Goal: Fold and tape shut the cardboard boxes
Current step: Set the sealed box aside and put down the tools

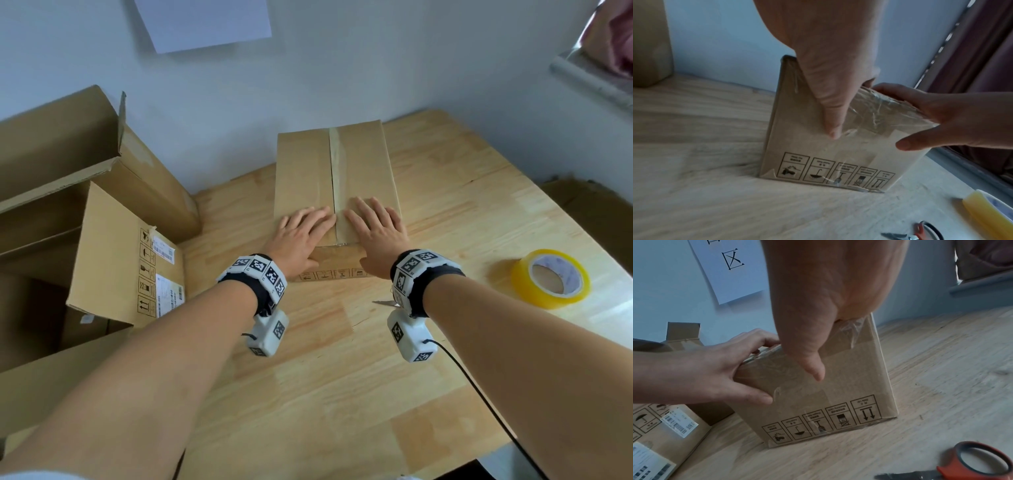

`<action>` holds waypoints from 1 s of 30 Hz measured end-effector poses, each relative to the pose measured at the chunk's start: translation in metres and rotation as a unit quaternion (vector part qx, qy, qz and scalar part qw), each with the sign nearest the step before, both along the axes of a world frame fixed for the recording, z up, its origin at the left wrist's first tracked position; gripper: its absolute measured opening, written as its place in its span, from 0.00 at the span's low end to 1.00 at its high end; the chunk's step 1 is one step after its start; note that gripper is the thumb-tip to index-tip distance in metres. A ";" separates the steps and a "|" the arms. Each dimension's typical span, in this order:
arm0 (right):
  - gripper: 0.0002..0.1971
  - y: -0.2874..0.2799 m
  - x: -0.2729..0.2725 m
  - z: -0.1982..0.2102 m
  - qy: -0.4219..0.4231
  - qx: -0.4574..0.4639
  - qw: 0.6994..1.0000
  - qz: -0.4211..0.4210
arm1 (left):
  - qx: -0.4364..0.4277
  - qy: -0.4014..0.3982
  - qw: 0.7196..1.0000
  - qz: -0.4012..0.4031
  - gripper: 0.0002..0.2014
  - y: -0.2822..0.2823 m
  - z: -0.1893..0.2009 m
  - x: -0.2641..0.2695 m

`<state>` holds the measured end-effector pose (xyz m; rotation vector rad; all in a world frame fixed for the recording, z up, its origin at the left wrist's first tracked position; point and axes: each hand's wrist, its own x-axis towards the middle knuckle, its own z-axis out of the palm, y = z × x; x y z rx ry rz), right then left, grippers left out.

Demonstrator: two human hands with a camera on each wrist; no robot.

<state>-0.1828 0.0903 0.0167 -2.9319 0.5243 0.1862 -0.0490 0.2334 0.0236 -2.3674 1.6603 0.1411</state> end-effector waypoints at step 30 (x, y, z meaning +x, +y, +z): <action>0.47 -0.002 0.002 -0.005 -0.003 -0.012 1.000 -0.001 | 0.002 -0.039 0.999 -0.003 0.44 -0.001 -0.005 -0.008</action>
